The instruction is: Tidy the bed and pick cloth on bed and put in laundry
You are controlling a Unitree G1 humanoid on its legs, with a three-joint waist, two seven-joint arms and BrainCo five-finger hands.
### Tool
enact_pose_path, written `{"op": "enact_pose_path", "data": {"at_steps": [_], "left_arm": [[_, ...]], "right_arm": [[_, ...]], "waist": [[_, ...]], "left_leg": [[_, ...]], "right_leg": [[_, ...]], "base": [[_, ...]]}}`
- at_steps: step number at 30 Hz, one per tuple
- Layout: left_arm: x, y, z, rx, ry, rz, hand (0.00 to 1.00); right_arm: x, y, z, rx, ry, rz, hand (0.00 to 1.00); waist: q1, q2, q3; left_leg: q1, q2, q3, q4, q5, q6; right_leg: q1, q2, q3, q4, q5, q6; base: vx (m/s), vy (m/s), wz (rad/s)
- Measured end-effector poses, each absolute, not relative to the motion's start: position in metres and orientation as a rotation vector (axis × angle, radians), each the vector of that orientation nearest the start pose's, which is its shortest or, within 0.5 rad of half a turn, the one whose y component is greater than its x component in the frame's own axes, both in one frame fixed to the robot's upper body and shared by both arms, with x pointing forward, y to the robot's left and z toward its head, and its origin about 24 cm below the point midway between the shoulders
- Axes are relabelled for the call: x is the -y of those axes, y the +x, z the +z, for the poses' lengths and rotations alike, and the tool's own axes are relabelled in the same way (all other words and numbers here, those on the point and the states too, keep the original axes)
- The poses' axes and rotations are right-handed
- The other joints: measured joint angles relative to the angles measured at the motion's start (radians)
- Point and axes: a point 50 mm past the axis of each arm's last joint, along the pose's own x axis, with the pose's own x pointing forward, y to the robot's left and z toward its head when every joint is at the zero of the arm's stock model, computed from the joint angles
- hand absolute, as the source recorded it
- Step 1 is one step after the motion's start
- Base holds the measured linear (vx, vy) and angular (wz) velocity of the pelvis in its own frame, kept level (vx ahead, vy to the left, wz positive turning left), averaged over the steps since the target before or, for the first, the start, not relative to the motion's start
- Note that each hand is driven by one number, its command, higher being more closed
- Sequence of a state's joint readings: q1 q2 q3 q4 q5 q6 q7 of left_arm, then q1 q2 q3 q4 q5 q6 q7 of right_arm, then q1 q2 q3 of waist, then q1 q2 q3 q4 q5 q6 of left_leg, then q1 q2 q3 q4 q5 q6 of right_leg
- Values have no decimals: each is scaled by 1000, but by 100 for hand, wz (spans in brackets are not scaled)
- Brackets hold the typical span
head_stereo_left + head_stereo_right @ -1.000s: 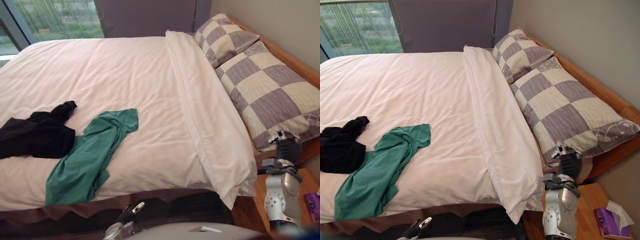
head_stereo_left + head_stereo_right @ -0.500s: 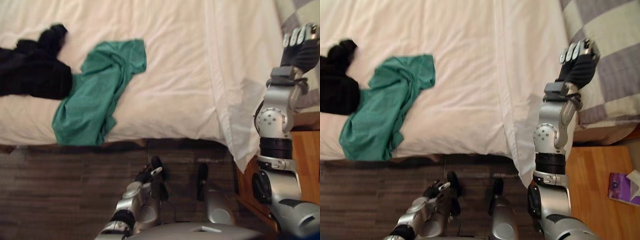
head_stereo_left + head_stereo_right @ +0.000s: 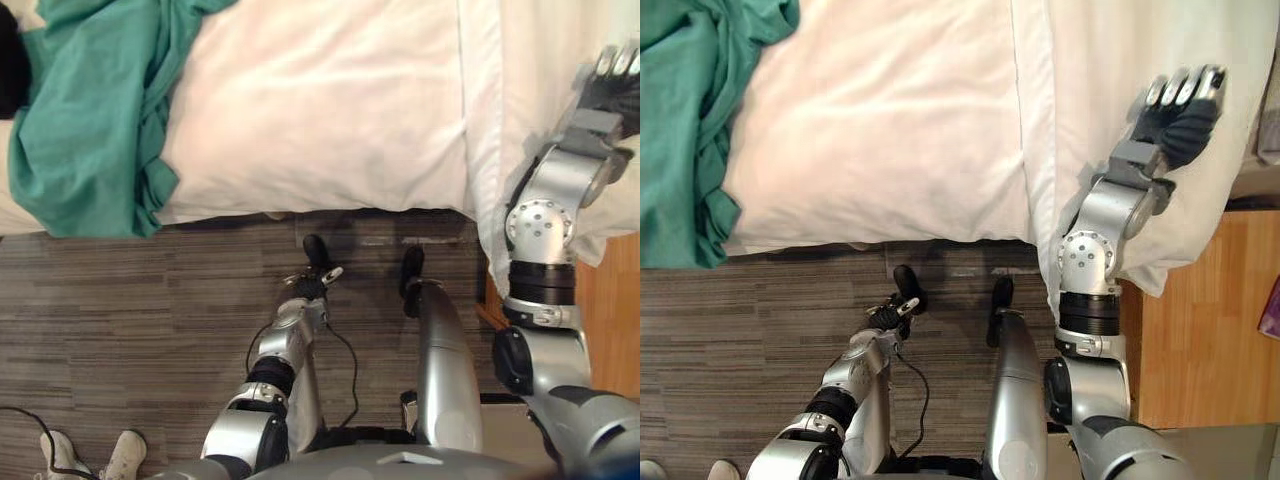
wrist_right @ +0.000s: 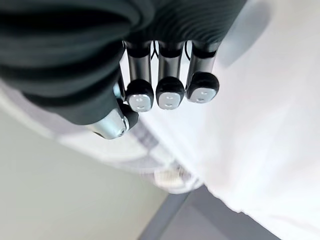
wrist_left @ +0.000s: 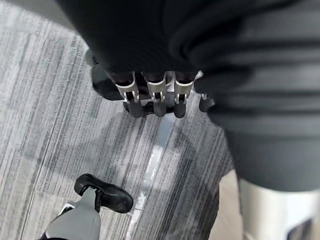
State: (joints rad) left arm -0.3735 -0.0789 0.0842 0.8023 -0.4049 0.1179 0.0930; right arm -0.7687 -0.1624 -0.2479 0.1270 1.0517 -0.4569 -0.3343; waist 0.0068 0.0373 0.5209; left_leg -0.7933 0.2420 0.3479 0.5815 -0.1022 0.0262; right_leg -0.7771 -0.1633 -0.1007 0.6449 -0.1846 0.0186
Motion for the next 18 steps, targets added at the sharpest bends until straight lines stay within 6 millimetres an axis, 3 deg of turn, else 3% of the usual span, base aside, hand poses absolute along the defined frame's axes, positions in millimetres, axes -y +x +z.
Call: {"op": "enact_pose_path", "data": {"at_steps": [6,9,11,13,14,15,17,18], "left_arm": [[-112,297,-43,-574,-513,119,0],[-112,299,-40,-567,-525,125,0],[-113,298,-43,-579,-523,128,0],[-117,294,-46,-588,-531,143,0],[-121,292,-49,-595,-531,154,0],[-122,290,-51,-598,-530,158,0],[-123,284,-56,-616,-534,165,0],[-124,283,-58,-621,-534,168,0]], "right_arm": [[220,331,231,889,1164,-166,100],[217,328,209,884,1144,-157,100],[217,325,181,840,1124,-178,100],[219,321,134,710,1155,-272,100],[223,315,91,578,1181,-379,100],[224,309,67,499,1189,-438,100],[227,269,-10,256,1207,-647,100],[227,258,-22,216,1203,-681,100]], "waist": [[-5,-2,-1],[-6,-7,-3],[-7,-14,-5],[-16,-24,-13],[-15,-39,-27],[-15,-44,-35],[-16,-44,-42],[-16,-44,-42]], "left_leg": [[-17,10,4,16,-8,-1],[-8,20,13,21,-12,1],[32,23,29,17,-13,4],[92,23,38,2,-18,-3],[122,23,49,-12,-21,-7],[135,24,52,-19,-24,-11],[187,21,69,-48,-29,-20],[204,21,78,-57,-29,-20]], "right_leg": [[-16,6,8,2,0,0],[-5,18,20,-10,3,3],[28,22,32,-25,9,5],[88,26,35,-53,12,6],[113,27,38,-68,13,6],[125,29,38,-77,14,5],[173,35,44,-112,19,7],[185,39,48,-122,23,8]], "base": [[9,-40,-5],[40,-33,-10],[64,-19,-21],[77,-4,-18],[75,-1,-16],[77,-3,-16],[86,3,-16],[102,8,-25]]}}
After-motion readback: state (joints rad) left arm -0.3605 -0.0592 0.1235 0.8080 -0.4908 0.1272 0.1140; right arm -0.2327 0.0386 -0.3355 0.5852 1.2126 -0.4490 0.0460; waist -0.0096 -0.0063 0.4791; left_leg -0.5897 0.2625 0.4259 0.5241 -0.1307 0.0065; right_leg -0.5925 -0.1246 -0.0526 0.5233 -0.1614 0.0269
